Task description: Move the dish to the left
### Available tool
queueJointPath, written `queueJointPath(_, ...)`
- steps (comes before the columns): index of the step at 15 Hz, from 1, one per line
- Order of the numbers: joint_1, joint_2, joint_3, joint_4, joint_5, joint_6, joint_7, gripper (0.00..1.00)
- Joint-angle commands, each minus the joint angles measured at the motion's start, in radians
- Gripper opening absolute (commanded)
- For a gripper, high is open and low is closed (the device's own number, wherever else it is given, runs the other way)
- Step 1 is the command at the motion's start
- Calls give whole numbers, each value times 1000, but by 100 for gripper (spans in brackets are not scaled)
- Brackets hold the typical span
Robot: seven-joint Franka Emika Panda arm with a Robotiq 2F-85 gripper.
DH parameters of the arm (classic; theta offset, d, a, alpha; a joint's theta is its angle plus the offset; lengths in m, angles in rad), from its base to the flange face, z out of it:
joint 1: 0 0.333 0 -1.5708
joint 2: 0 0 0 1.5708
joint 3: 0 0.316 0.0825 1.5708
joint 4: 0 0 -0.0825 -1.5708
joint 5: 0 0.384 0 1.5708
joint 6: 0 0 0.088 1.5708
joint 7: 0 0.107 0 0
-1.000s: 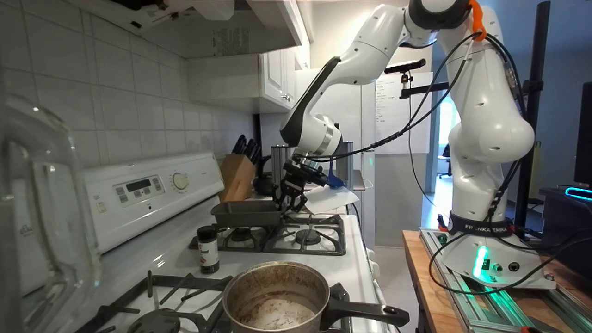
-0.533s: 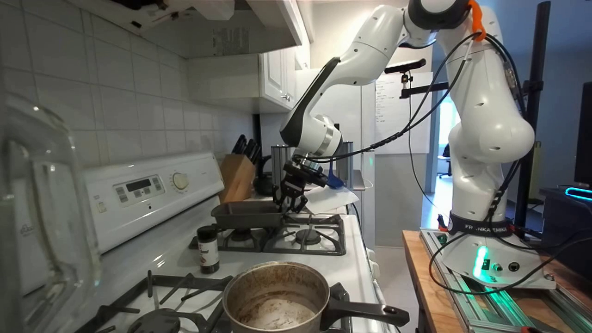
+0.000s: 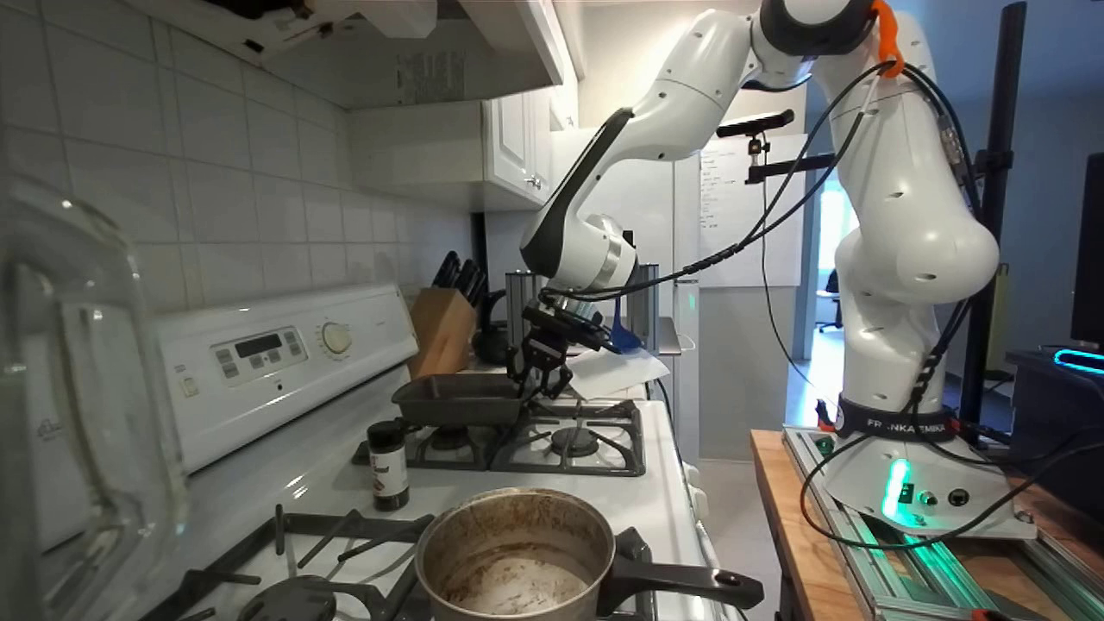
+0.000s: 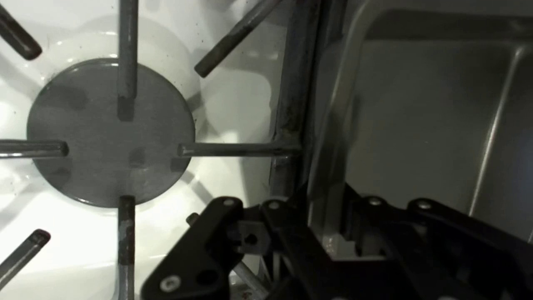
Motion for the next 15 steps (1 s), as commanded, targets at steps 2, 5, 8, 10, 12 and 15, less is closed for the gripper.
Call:
queueJointPath(2,38,4,4,-6,-14,54,112,2)
queueJointPath(5,58,19,6,0,-19,82,151,2)
queueJointPath(8,74,33,6,3,-23,99,173,2)
queueJointPath(10,82,44,7,9,-18,114,188,2)
queueJointPath(12,104,47,-8,11,-29,120,214,2)
queueJointPath(15,117,54,-13,14,-41,126,239,2)
